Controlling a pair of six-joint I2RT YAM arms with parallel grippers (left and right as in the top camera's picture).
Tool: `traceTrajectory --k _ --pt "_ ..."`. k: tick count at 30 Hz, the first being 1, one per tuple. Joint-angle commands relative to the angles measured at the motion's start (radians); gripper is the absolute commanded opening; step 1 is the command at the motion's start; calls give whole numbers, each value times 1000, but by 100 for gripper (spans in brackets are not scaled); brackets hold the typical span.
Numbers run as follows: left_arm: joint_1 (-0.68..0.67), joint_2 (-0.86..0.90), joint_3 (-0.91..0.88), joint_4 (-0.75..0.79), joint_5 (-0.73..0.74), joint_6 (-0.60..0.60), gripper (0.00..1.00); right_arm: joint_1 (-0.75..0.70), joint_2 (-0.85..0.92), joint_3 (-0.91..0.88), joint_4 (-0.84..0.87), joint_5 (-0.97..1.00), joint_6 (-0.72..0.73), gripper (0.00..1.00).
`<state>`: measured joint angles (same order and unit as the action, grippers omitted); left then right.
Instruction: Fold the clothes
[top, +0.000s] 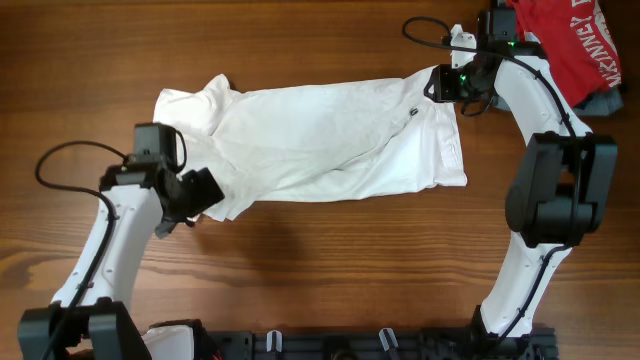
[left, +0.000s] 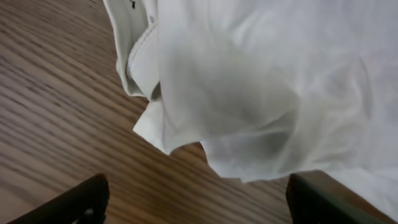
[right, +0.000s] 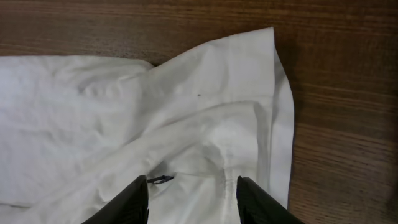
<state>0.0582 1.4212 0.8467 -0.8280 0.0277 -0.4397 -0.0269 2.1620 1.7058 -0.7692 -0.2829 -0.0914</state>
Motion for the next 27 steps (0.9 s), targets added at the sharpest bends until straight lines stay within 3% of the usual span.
traceTrajectory --k 1,7,16,27 --pt "-1 0 -90 74 -6 -10 85 1 1 1 6 -2 -10 47" --pt "-1 0 -208 249 -41 -10 73 0 1 1 6 -1 -11 48" --pt "-1 0 -230 348 -120 -10 61 1 1 1 6 -1 -11 49" --pt "-1 1 -231 428 -152 70 62 0 1 1 6 -1 -10 50"
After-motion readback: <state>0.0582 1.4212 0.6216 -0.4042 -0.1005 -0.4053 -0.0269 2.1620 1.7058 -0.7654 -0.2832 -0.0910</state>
